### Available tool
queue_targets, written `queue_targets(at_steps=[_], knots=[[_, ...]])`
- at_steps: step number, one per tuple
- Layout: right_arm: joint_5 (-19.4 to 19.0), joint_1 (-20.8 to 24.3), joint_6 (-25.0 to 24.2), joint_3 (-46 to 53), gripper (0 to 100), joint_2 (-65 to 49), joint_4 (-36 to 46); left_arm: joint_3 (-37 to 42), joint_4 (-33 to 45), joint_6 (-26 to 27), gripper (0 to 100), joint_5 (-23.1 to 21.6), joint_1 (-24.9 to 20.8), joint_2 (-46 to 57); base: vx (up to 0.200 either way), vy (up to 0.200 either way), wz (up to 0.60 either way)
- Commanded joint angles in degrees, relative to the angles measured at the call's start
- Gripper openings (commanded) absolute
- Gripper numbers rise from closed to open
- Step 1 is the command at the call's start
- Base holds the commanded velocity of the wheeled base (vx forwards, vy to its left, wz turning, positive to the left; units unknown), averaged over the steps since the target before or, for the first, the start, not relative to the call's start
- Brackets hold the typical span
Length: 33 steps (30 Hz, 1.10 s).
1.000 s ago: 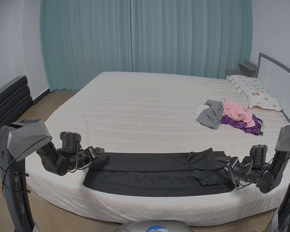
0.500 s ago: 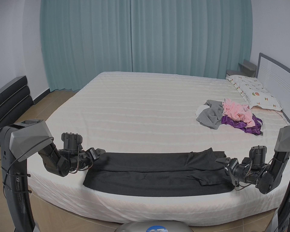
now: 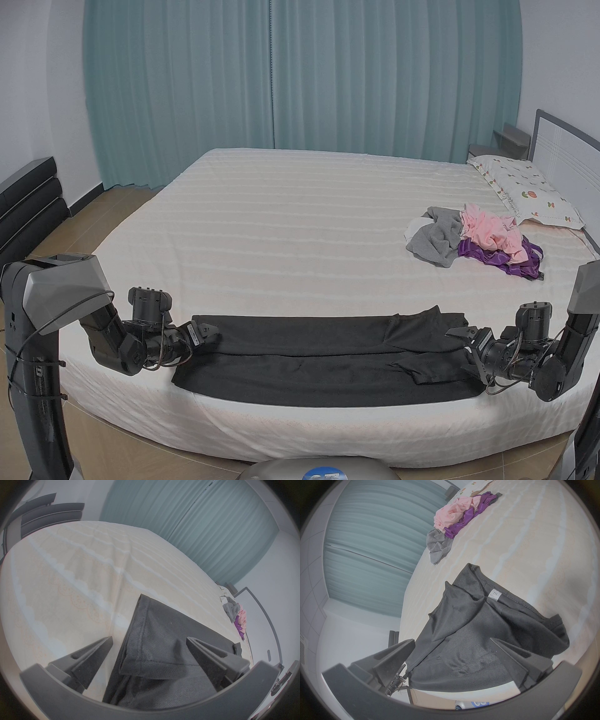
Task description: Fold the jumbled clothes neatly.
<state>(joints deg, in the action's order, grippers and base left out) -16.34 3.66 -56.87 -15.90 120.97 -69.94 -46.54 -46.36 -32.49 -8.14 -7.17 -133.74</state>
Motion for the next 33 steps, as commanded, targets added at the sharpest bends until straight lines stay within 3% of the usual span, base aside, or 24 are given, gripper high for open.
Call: queue_targets(at_steps=[1, 26, 33], knots=[[0.0, 0.0, 0.0, 0.0, 100, 0.1, 0.0, 0.0, 0.1, 0.0, 0, 0.0, -0.2, -0.2, 0.0, 0.0, 0.0], [-0.1, -2.8, -0.1, -0.3, 100, 0.0, 0.0, 0.8, 0.2, -0.6, 0, 2.6, -0.5, 2.9, 0.0, 0.0, 0.0], [-0.1, -2.8, 0.0, -0.3, 100, 0.1, 0.0, 0.3, 0.1, -0.5, 0, 2.6, -0.5, 2.6, -0.086, 0.0, 0.0]])
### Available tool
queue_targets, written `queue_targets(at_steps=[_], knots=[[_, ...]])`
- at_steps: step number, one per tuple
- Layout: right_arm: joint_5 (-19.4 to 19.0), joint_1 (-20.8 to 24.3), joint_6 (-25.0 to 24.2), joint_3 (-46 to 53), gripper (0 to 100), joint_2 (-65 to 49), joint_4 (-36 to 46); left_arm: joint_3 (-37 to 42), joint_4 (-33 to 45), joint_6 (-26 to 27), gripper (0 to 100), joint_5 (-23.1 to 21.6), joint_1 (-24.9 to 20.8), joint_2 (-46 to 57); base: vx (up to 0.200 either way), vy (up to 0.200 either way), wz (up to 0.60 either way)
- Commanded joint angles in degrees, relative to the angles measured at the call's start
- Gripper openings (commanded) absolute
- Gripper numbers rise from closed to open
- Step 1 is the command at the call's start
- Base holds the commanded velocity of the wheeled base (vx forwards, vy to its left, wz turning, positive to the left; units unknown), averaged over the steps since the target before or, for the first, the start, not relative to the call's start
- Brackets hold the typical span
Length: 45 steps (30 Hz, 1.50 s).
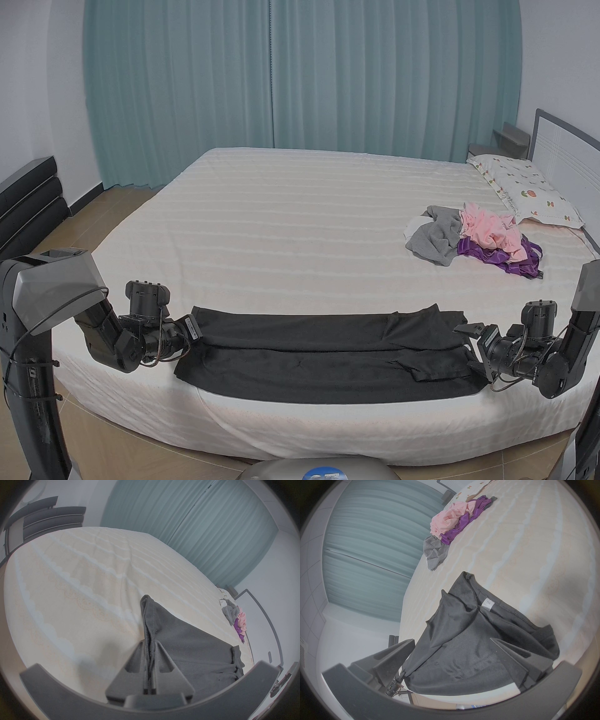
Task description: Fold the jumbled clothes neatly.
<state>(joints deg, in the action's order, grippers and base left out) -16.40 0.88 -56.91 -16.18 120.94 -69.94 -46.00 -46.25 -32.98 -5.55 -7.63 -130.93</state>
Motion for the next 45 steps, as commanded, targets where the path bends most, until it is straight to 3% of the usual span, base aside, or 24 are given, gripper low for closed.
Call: queue_targets(at_steps=[1, 14, 15, 32, 33, 45], knots=[[0.0, 0.0, 0.0, 0.1, 100, 0.1, 0.0, -0.3, 0.0, 0.0, 0, 0.0, 0.0, -0.4, 0.0, 0.0, 0.0], [0.0, 0.1, 0.0, 0.2, 100, 0.0, 0.0, -1.4, -2.4, -0.3, 0, 0.1, 0.2, -2.9, 0.0, 0.0, 0.0], [0.0, 0.1, 0.0, 0.2, 100, 0.0, 0.0, -1.4, -3.2, -0.3, 100, 0.1, 0.2, -3.2, 0.0, 0.0, 0.0], [0.0, 0.2, 0.0, 0.3, 100, 0.0, 0.0, -1.4, -5.4, -1.6, 100, 0.7, -0.2, -3.8, 0.0, 0.0, 0.0], [0.0, 0.2, 0.0, 0.2, 100, 0.0, 0.0, -1.3, -5.5, -1.7, 0, 0.7, -0.4, -3.6, 0.0, 0.0, 0.0], [0.0, 0.0, -0.1, 0.1, 100, -0.1, 0.0, 0.0, -5.8, -1.7, 0, 1.5, -0.9, -2.0, 0.0, 0.0, 0.0]])
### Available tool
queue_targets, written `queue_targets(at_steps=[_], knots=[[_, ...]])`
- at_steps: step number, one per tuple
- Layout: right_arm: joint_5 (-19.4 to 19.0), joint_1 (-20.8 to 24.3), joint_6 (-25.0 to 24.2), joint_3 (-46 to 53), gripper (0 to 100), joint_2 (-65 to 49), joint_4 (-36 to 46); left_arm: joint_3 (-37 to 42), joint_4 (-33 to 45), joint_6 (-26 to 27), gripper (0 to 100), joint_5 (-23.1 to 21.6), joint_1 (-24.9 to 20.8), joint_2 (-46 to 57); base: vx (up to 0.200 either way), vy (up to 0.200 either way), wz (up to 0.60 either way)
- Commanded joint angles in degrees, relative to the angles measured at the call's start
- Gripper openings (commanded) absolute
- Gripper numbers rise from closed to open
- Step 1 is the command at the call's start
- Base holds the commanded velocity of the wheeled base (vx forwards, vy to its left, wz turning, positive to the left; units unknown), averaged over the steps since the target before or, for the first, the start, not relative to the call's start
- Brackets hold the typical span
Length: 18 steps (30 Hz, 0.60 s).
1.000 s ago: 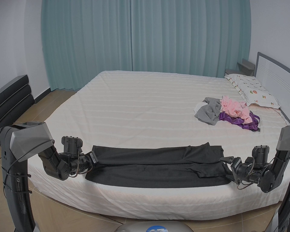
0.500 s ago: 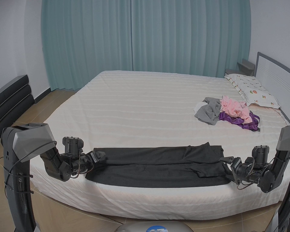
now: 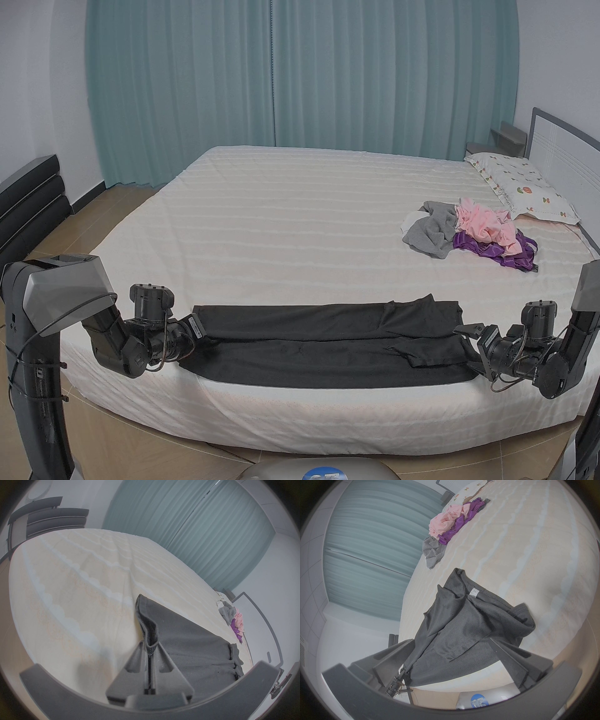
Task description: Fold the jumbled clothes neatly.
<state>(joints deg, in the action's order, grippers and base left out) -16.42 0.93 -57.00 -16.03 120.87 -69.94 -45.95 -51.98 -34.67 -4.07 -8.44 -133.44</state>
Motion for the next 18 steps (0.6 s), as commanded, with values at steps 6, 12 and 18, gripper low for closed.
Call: queue_targets(at_steps=[6, 12, 18], knots=[[0.0, -0.9, -0.1, -0.4, 100, -0.2, -0.1, -0.4, -2.6, -2.6, 0, 0.6, -0.3, 0.7, 0.0, 0.0, 0.0], [0.0, -0.9, -0.1, 0.0, 100, 0.2, -1.9, -0.3, -2.7, -2.7, 0, 0.6, -1.0, 1.0, 0.0, 0.0, 0.0], [0.0, -1.0, -0.1, 0.0, 100, 0.1, -2.0, -0.3, -2.7, -2.7, 0, 0.6, -1.5, 1.5, 0.0, -0.133, 0.0]])
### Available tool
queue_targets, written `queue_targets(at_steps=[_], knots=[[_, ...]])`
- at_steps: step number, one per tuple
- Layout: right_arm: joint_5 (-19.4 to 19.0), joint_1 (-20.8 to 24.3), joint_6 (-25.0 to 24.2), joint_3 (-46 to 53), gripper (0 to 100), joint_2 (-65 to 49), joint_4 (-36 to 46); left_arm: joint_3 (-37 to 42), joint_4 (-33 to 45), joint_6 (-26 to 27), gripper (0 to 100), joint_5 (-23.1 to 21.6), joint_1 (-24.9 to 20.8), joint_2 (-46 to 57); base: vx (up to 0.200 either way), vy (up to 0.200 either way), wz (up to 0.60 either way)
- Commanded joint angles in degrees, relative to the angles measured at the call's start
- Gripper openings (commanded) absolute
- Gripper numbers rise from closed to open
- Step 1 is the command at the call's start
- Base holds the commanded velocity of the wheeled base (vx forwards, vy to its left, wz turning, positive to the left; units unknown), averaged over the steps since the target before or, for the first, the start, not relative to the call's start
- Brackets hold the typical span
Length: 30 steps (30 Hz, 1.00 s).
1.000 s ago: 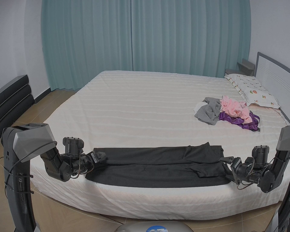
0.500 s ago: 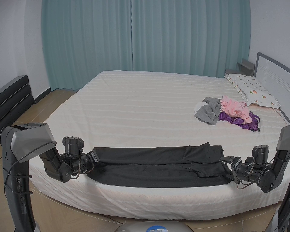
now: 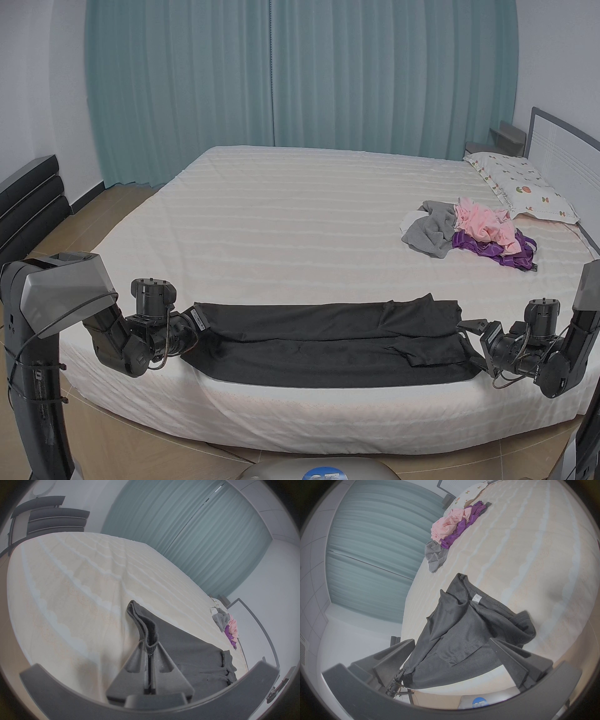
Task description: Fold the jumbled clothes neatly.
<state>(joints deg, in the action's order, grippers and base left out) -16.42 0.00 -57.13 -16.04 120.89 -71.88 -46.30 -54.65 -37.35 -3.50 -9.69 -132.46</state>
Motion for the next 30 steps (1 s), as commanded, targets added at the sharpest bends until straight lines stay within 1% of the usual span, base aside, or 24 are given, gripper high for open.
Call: queue_targets(at_steps=[1, 7, 10, 15, 18, 20, 21, 25, 27, 29, 30], knots=[[0.0, -0.1, 0.0, 0.0, 100, 0.0, 0.0, 0.2, 0.0, 0.0, 0, 0.1, -0.2, 0.6, 0.0, -0.2, 0.0], [-0.1, -0.8, 0.0, -0.1, 100, 0.0, 0.0, 0.1, 0.1, 0.1, 0, 0.4, -1.2, 2.1, 0.0, -0.2, 0.0], [-0.1, -0.8, 0.0, -0.1, 100, 0.0, 0.0, -0.5, 0.4, 0.1, 0, 1.8, -2.1, 3.2, 0.0, -0.2, 0.0], [-0.1, -0.8, 0.0, -0.1, 100, 0.0, 0.0, -1.2, 1.5, 0.2, 0, 2.6, -4.0, 4.8, 0.0, -0.2, 0.0], [-0.1, -0.8, 0.0, 0.0, 100, 0.0, 0.0, -2.9, 4.9, 0.2, 0, 2.8, -5.3, 6.0, 0.0, -0.2, 0.0], [-0.1, -0.8, 0.0, 0.0, 100, 0.0, 0.0, -2.9, 4.9, 0.2, 0, 2.8, -5.3, 6.0, 0.0, -0.2, 0.0], [-0.2, -0.8, 0.0, 0.0, 100, -0.1, 0.0, -4.5, 7.6, 0.2, 0, 3.3, -6.7, 6.8, 0.0, -0.2, 0.0], [-0.4, -0.7, 0.0, 0.0, 100, -0.2, 0.0, -6.3, 10.0, 0.2, 0, 4.5, -8.4, 7.1, 0.0, -0.2, 0.0], [-0.4, -0.7, 0.0, 0.0, 100, -0.1, 0.0, -7.8, 12.3, 0.3, 0, 5.6, -10.3, 7.2, 0.0, -0.2, 0.0], [-0.4, -0.7, 0.0, 0.0, 100, -0.1, 0.0, -7.8, 12.3, 0.3, 0, 5.6, -10.3, 7.2, 0.0, -0.2, 0.0], [-0.4, -0.7, 0.0, 0.0, 100, 0.0, 0.0, -9.2, 13.8, 0.3, 0, 6.6, -12.3, 7.2, 0.0, -0.2, 0.0]])
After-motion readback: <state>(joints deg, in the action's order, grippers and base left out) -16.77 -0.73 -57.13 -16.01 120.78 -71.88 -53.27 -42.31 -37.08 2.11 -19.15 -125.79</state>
